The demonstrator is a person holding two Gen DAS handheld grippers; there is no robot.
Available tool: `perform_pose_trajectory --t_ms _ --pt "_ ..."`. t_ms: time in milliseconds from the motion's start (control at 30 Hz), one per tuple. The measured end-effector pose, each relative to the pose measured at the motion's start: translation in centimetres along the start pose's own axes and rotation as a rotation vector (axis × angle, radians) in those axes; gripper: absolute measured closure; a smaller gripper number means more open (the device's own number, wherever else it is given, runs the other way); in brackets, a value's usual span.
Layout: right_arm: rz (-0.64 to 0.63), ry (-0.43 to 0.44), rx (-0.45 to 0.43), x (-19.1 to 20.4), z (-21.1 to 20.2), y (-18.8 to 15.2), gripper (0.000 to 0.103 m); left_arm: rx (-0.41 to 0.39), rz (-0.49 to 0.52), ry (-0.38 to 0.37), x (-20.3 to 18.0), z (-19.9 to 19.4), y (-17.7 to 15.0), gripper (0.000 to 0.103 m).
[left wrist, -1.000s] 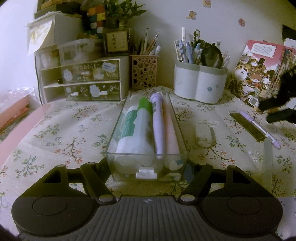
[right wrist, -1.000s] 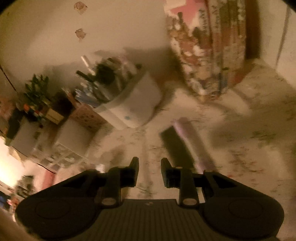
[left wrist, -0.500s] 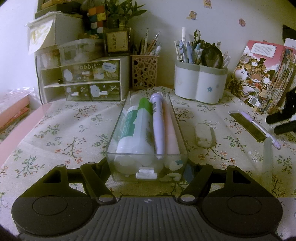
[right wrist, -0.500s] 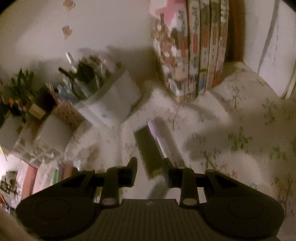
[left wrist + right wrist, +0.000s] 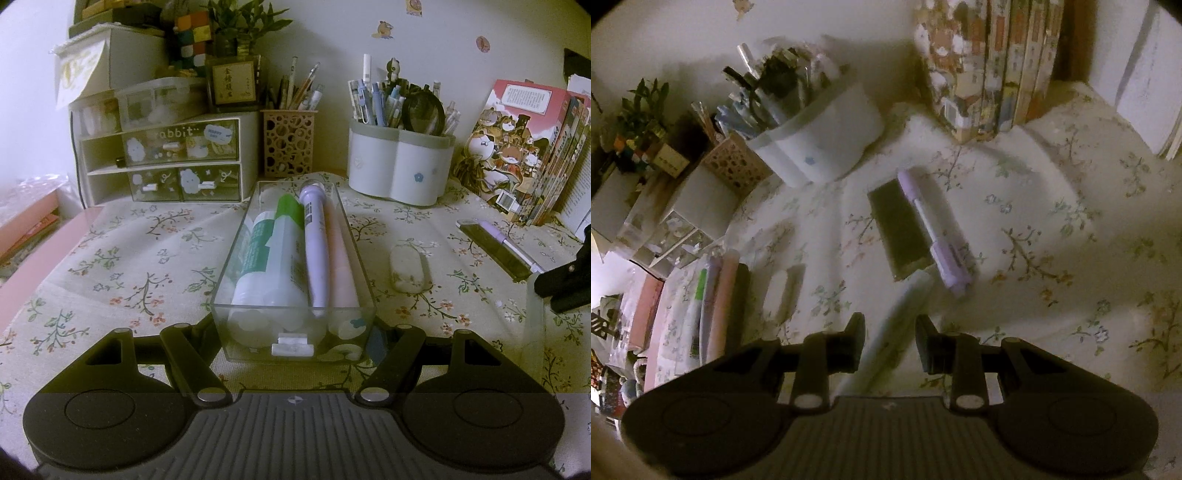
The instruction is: Organize stationery
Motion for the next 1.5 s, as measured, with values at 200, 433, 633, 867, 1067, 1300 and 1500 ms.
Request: perform_pose_trajectory --t_ms 200,433,633,867,1067,1300,1500 --pt "-0.024 -0.012 0.002 0.6 0.7 -0.3 0.071 0.000 0.001 0.000 0.0 0.0 0.0 0.031" --pt "-0.089 -0.006 -0.014 2.0 1.2 -0.8 0.079 0.000 0.002 0.001 0.0 0.0 0.0 0.031" --pt "-0.100 0.012 -0.032 2.3 1.5 -0.9 0.083 0.000 0.001 0.001 0.1 0.0 0.0 0.031" --pt "-0.141 0.037 -0.056 3.2 1.4 -1.4 0.088 0.001 0.001 0.000 0.0 -0.1 0.0 0.031" --pt "-0.135 0.077 -0.063 3.5 1.4 -1.4 0.090 0.001 0.001 0.000 0.0 -0.1 0.0 0.031" --pt "-0.137 0.114 -0.087 3.8 1.0 -1.4 0.090 0.001 0.001 0.000 0.0 -0.1 0.0 0.031" --pt "-0.138 0.163 -0.103 4.4 0.5 -1.3 0.099 0.001 0.001 -0.001 0.0 -0.1 0.0 0.031"
Point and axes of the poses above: each gripper's, at about its wrist camera, not at the fingertips, and z roughly the way its jaws point, x to its left, y to its top, the point moved 3 cm from there along z, roughly the way its jaws point, and after that the axes turned 4 degrees about z, right-handed, at the moved point
